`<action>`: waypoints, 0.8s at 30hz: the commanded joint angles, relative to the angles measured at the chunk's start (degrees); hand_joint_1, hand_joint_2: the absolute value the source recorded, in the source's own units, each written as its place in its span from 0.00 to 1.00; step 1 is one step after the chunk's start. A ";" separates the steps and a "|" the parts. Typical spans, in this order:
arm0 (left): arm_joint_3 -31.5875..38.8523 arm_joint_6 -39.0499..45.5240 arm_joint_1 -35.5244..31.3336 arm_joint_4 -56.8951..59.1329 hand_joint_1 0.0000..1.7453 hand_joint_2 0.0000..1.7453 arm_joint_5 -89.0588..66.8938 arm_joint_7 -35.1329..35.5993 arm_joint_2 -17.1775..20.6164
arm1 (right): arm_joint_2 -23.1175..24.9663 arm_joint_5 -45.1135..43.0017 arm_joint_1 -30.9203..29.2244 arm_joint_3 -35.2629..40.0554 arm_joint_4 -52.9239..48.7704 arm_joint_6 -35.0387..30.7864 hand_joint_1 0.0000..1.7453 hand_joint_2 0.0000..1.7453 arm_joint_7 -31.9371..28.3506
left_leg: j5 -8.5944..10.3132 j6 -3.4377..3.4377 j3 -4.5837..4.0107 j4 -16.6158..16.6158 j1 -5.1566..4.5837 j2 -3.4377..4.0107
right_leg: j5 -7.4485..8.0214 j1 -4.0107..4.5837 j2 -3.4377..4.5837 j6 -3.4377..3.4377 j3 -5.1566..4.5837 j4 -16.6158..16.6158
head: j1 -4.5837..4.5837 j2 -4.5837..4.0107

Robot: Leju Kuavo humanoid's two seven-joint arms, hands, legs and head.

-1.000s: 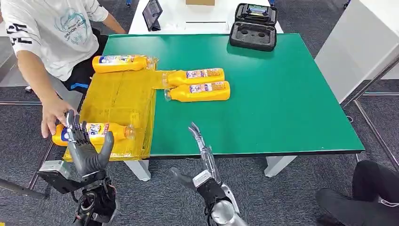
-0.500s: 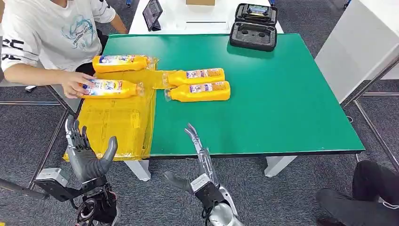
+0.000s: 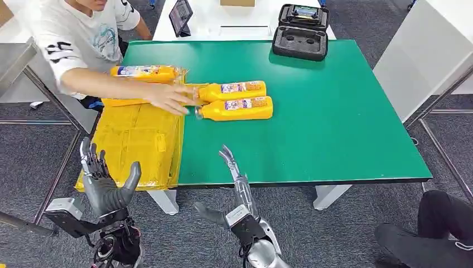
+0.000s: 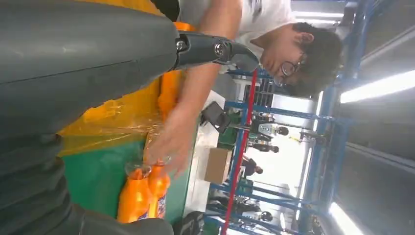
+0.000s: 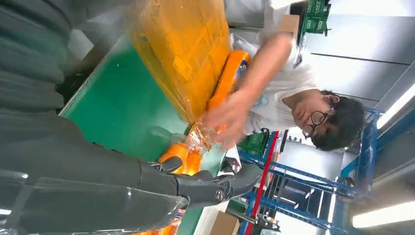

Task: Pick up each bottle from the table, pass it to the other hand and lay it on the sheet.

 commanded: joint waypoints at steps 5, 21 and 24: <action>1.27 -0.02 -0.82 3.37 0.00 1.00 0.11 0.19 -0.44 | -1.48 0.09 -1.33 -0.02 1.44 -0.24 0.00 1.00 0.06 | -0.02 -0.07 0.15 -0.06 0.04 0.00 | -0.01 0.04 -0.01 -0.07 0.16 -0.08 | 0.00 0.00; 2.09 -0.27 0.04 3.81 0.00 1.00 0.67 0.42 -0.52 | -0.95 -0.20 -2.12 -0.44 3.86 0.28 0.00 1.00 0.06 | -0.01 -0.05 0.12 -0.06 0.03 0.03 | 0.00 0.03 0.02 -0.05 0.13 -0.07 | 0.00 0.00; 1.98 -0.54 0.22 4.03 0.00 1.00 0.78 0.33 -0.54 | -0.97 -0.40 -1.82 -0.57 4.23 0.35 0.00 1.00 0.06 | -0.02 -0.07 0.17 -0.07 0.03 0.03 | -0.01 0.03 0.02 -0.06 0.18 -0.08 | 0.00 0.00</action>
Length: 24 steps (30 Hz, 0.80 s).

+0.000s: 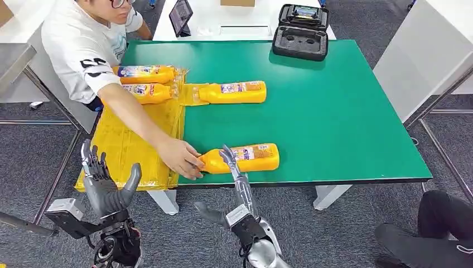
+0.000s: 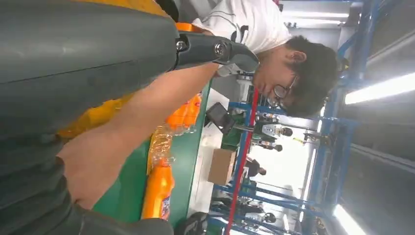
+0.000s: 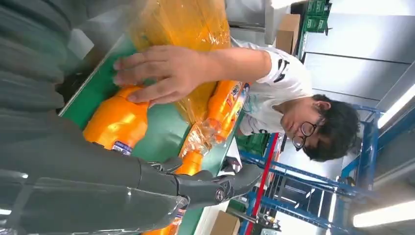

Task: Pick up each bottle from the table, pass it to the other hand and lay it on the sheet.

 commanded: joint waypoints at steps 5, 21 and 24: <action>1.14 -0.68 -0.40 4.22 0.00 1.00 0.37 0.11 -0.25 | -1.63 0.57 -1.28 -0.05 3.76 0.40 0.00 1.00 0.06 | -0.05 -0.11 0.30 -0.10 0.08 0.02 | -0.03 0.09 0.00 -0.09 0.32 -0.14 | -0.02 0.00; 0.81 -0.75 -0.65 5.00 0.00 1.00 0.09 0.11 0.37 | -3.84 3.58 -4.25 -0.51 2.01 5.04 0.00 1.00 5.34 | -0.05 -0.11 0.27 -0.08 0.08 0.03 | -0.03 0.08 0.02 -0.10 0.27 -0.11 | -0.02 0.00; 0.16 0.73 -0.36 4.78 0.00 1.00 -3.10 0.11 1.40 | -6.00 3.12 -8.27 -2.07 2.13 8.37 0.00 1.00 8.87 | -0.01 -0.07 0.16 -0.04 0.04 0.05 | 0.02 0.05 0.04 -0.07 0.17 -0.08 | -0.02 0.00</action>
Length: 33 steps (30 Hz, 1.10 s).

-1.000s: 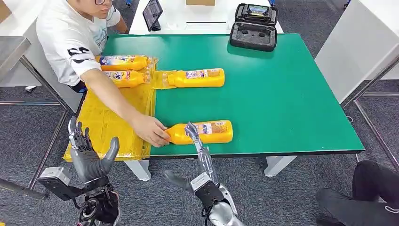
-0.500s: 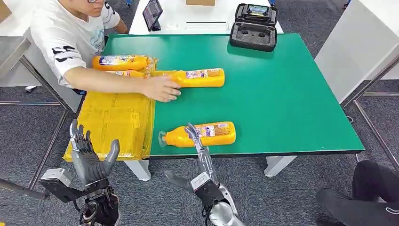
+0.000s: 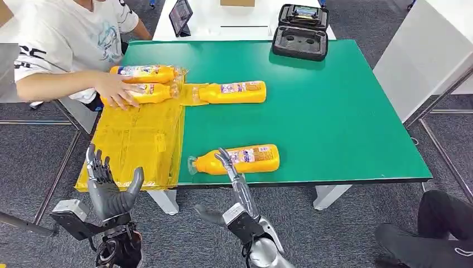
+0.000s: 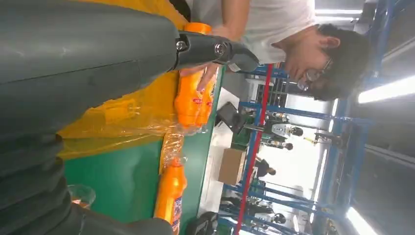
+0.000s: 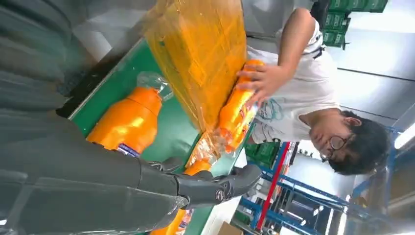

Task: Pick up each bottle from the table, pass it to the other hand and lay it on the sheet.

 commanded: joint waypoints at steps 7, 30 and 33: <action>1.42 1.20 0.11 2.18 0.00 1.00 -4.80 0.17 1.59 | -8.35 1.76 -15.80 -2.45 5.57 5.77 0.00 1.00 9.56 | 0.02 -0.03 0.15 -0.05 0.00 0.10 | 0.06 0.00 0.09 -0.04 0.15 -0.07 | 0.00 0.00; 4.94 0.19 1.32 1.46 0.00 1.00 -4.67 0.54 2.39 | -16.02 12.40 -38.07 7.40 23.55 18.67 0.00 1.00 26.80 | 0.04 0.02 0.09 0.01 -0.06 0.09 | 0.10 -0.08 0.09 0.06 0.09 0.01 | 0.00 0.00; 4.35 -0.15 0.79 2.58 0.00 1.00 -4.20 0.76 2.62 | -16.40 11.25 -39.08 7.87 24.79 21.39 0.00 1.00 28.23 | 0.01 -0.03 0.20 0.01 0.00 0.06 | 0.07 -0.01 0.05 0.02 0.22 -0.02 | -0.02 0.00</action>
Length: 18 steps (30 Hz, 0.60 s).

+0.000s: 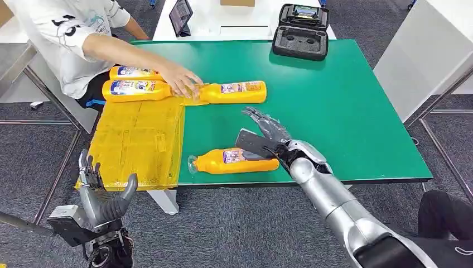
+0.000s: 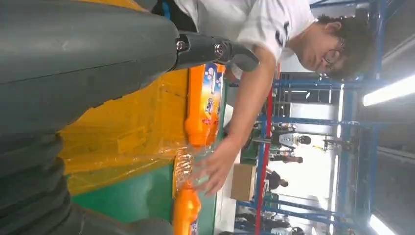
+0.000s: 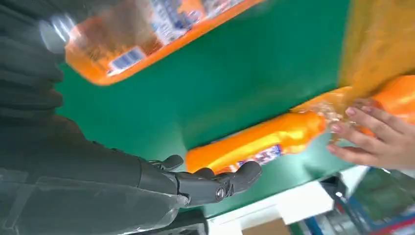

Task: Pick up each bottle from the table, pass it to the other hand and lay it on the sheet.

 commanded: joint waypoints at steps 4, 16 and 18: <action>0.10 -0.45 -2.86 4.74 0.00 1.00 1.16 0.35 1.69 | -1.72 -1.85 -8.30 6.84 12.07 6.18 0.00 1.00 1.72 | -0.05 -0.13 0.23 -0.01 0.08 0.06 | -0.03 0.08 0.04 -0.12 0.23 -0.04 | 0.00 0.00; -0.58 -0.15 -3.68 5.56 0.00 1.00 1.77 0.25 1.99 | -0.22 -0.72 -9.31 10.95 16.46 6.67 0.00 1.00 0.85 | -0.04 -0.10 0.17 -0.03 0.02 0.05 | -0.03 0.03 0.04 -0.09 0.15 -0.03 | 0.00 0.00; -0.57 0.06 -3.47 5.23 0.00 1.00 1.97 0.20 2.01 | 0.33 -0.74 -10.05 11.62 18.38 7.72 0.00 1.00 1.03 | -0.05 -0.11 0.17 -0.02 0.04 0.06 | -0.03 0.05 0.05 -0.10 0.14 -0.02 | 0.00 0.00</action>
